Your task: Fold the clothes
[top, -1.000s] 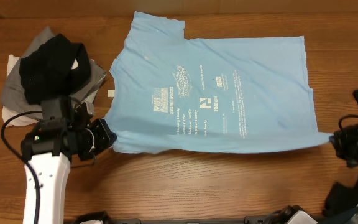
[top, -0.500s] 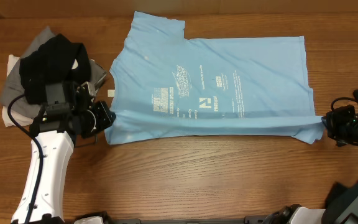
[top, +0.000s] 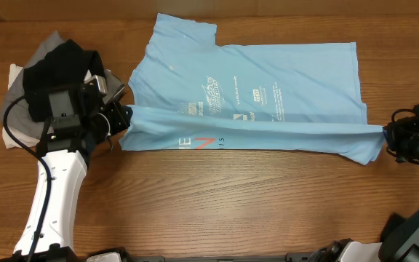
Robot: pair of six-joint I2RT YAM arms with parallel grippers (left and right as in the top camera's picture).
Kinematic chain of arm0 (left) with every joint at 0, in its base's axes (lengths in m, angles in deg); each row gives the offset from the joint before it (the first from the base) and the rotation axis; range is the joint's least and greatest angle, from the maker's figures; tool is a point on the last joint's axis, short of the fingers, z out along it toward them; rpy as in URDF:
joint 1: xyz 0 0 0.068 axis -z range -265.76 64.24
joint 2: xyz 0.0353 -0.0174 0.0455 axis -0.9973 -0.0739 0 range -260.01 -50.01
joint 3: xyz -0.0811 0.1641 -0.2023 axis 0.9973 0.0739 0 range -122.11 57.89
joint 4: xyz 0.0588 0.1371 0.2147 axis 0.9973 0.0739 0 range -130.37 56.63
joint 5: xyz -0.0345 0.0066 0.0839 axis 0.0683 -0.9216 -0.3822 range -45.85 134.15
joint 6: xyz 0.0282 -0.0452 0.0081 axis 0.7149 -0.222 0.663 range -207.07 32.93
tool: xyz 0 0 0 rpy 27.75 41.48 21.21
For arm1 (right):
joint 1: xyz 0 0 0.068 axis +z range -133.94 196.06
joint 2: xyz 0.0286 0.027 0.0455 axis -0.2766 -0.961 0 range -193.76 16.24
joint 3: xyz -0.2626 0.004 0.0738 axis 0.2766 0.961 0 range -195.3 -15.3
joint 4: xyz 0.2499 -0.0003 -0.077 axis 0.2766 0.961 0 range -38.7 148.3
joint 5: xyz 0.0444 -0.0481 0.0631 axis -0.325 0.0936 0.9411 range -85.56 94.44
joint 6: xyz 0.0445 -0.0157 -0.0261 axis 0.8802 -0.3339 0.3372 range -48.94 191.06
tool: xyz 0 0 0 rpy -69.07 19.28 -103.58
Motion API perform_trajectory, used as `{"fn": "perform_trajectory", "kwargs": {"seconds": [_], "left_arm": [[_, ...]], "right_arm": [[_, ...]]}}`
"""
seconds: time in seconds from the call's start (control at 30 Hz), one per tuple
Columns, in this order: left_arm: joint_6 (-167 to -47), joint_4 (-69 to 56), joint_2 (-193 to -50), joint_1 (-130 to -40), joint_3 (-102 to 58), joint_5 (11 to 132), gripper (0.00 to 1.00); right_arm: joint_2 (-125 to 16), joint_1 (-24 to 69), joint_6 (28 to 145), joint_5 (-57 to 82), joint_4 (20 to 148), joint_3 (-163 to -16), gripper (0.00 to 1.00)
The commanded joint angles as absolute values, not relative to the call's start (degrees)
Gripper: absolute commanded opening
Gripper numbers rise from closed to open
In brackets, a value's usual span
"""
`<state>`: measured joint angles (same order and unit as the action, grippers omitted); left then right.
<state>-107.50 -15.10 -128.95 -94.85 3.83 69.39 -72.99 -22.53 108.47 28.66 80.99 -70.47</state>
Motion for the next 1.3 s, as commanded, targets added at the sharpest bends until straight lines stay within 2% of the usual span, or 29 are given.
{"fn": "perform_trajectory", "kwargs": {"seconds": [0.0,0.27,0.47,0.53,0.57,0.6,0.63,0.67,0.73,0.93,1.03,1.17,1.23,1.27], "left_arm": [[-106.99,-16.43,-130.11,-94.71,2.97,69.41,0.15],[-106.99,-16.19,-134.85,-94.69,2.97,69.26,0.13],[-106.97,-15.45,-137.28,-94.69,2.97,69.74,0.13],[-106.38,-14.83,-137.28,-94.71,2.97,69.74,0.15],[-106.32,-14.55,-137.28,-94.69,2.97,69.82,0.16],[-106.30,-14.27,-137.26,-94.69,2.97,70.26,0.18],[-106.30,-14.07,-137.26,-94.71,2.97,71.05,0.19],[-106.27,-13.94,-137.28,-94.74,2.97,72.16,0.20],[-106.30,-13.72,-137.26,-94.78,2.95,74.70,0.26],[-106.16,-13.13,-137.26,-94.85,2.95,80.31,0.55],[-105.36,-11.36,-137.26,-94.82,2.95,81.93,0.63],[-100.44,-9.00,-137.28,-92.99,2.95,81.60,0.81],[-98.34,-8.54,-137.28,-91.46,2.97,80.42,0.86],[-97.79,-8.19,-137.28,-90.58,2.97,79.20,0.87]], "right_arm": [[-73.21,-22.51,110.35,28.53,80.03,-71.76,0.04],[-73.39,-19.27,110.61,28.49,76.99,-71.57,0.04],[-73.52,-15.88,113.10,21.01,75.81,-71.57,0.08],[-73.52,-15.82,113.08,20.27,75.84,-71.57,0.28],[-73.52,-15.84,113.08,19.83,76.01,-71.57,0.47],[-73.52,-15.91,113.02,18.98,76.27,-71.57,0.71],[-73.52,-16.21,112.84,17.63,76.97,-71.57,0.84],[-73.52,-16.61,112.75,16.38,77.82,-71.57,0.92],[-73.52,-17.81,111.55,15.77,79.62,-71.57,1.00],[-73.52,-20.54,106.85,20.29,83.60,-71.57,1.00],[-73.52,-20.60,103.88,24.86,86.33,-71.57,1.00],[-73.52,-20.36,103.60,30.70,89.34,-71.57,1.00],[-73.52,-20.39,102.96,33.47,89.63,-71.57,1.00],[-73.52,-20.39,101.19,35.83,89.93,-71.57,0.96]]}}
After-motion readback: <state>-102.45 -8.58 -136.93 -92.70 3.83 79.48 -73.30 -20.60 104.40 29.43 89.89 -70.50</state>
